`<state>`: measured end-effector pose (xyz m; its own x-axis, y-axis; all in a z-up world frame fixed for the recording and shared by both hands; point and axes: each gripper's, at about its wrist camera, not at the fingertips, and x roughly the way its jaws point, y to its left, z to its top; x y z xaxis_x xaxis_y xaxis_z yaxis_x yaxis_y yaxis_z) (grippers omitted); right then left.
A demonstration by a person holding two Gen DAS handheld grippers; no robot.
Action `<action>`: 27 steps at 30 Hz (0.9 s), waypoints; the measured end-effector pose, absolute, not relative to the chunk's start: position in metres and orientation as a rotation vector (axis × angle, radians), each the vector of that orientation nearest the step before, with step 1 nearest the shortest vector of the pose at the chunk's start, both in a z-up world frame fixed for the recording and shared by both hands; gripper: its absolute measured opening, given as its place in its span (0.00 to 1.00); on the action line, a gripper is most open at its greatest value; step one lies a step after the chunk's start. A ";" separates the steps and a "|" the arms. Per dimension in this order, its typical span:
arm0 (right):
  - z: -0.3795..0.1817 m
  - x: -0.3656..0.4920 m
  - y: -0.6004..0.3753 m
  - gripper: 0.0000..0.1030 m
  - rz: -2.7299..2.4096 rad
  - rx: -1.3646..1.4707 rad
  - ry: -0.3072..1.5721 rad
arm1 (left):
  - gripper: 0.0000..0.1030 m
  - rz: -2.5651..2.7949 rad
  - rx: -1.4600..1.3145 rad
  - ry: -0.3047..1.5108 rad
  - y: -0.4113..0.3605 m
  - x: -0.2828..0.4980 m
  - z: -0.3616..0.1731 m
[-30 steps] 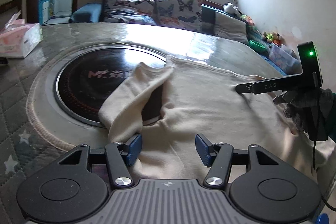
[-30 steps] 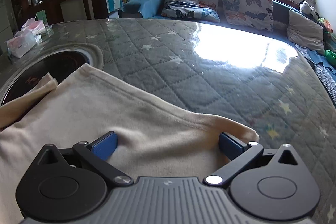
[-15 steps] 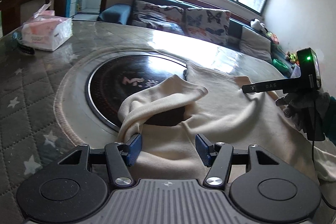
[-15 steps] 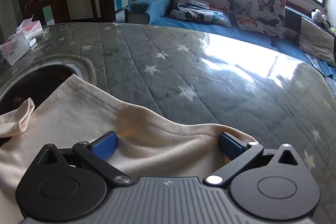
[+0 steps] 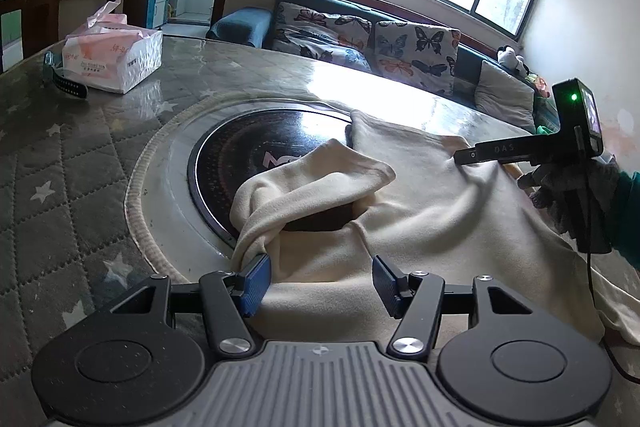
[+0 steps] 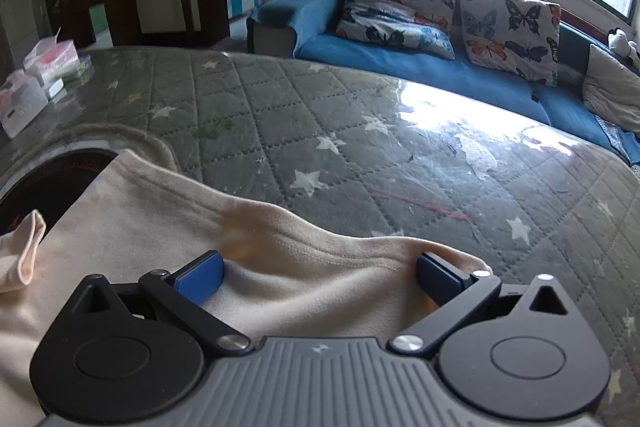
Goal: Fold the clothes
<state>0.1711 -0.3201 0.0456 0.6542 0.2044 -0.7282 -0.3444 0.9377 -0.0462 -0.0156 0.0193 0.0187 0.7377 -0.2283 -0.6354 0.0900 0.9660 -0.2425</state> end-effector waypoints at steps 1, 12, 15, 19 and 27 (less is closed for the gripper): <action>0.048 0.170 -0.317 0.99 0.315 -0.197 0.799 | 0.61 -0.174 -0.202 0.721 0.020 -0.015 0.019; 0.040 0.166 -0.256 0.94 0.436 -0.243 0.810 | 0.64 -0.157 -0.206 0.719 0.023 -0.017 0.019; 0.037 0.175 -0.245 0.99 0.429 -0.263 0.802 | 0.67 -0.160 -0.202 0.715 0.022 -0.022 0.019; 0.037 0.184 -0.237 0.99 0.421 -0.280 0.791 | 0.68 -0.157 -0.180 0.711 0.020 -0.025 0.021; 0.052 0.142 -0.262 0.90 0.436 -0.325 0.786 | 0.69 -0.146 -0.176 0.708 0.021 -0.025 0.020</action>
